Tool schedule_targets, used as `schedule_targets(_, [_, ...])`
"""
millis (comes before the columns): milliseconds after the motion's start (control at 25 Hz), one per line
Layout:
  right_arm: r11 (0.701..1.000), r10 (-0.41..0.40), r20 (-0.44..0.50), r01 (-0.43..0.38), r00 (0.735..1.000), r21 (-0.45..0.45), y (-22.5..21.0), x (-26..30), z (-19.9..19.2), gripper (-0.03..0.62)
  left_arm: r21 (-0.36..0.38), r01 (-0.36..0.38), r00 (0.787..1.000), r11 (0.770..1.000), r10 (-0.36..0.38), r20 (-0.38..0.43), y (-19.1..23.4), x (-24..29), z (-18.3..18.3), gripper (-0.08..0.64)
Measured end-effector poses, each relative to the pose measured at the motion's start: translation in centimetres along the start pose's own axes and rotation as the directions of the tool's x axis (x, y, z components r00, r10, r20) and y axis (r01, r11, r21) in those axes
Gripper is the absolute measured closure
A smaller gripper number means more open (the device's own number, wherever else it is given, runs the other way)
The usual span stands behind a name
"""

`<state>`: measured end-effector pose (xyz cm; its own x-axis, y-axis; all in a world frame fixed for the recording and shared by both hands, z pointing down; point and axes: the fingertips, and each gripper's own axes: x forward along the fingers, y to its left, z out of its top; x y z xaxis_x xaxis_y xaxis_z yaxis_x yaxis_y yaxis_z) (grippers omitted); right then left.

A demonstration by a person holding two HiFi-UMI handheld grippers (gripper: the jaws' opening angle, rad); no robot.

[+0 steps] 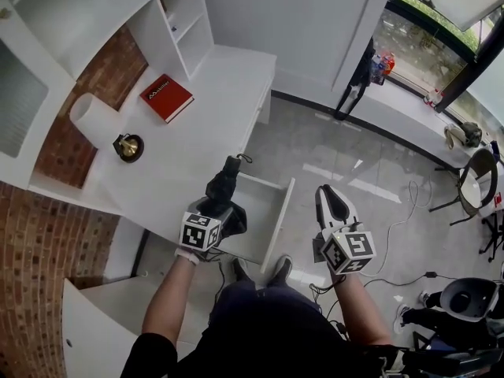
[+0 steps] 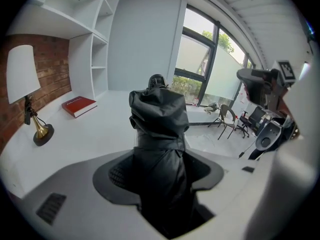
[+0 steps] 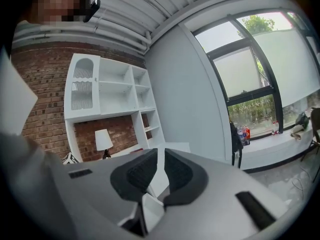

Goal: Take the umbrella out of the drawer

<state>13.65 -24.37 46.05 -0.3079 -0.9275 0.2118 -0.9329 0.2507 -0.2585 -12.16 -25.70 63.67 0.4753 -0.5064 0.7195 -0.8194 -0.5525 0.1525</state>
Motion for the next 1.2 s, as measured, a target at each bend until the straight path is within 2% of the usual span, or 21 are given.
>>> schedule_targets(200, [0.999, 0.004, 0.008, -0.003, 1.0, -0.045, 1.5, 1.3, 1.1, 0.552, -0.022, -0.036, 0.999, 0.999, 0.036, 0.004, 4.4, -1.0, 0.6, 0.29])
schedule_targets(560, [0.998, -0.018, 0.006, 0.019, 1.0, -0.063, 3.9, 3.6, 1.6, 0.555, -0.056, -0.072, 0.997, 0.996, 0.072, -0.004, 11.9, -1.6, 1.0, 0.29])
schedule_targets(960, [0.998, -0.05, -0.005, 0.049, 0.999, -0.041, 5.7, 6.1, 0.9, 0.557, -0.016, -0.106, 0.99, 0.994, 0.104, -0.1, 19.3, -0.3, -0.8, 0.29])
schedule_targets(1200, [0.996, -0.073, -0.008, 0.072, 0.997, -0.052, 6.5, 6.9, 0.7, 0.557, 0.05, -0.141, 0.967, 0.989, 0.148, -0.209, 23.4, 1.5, -3.2, 0.29])
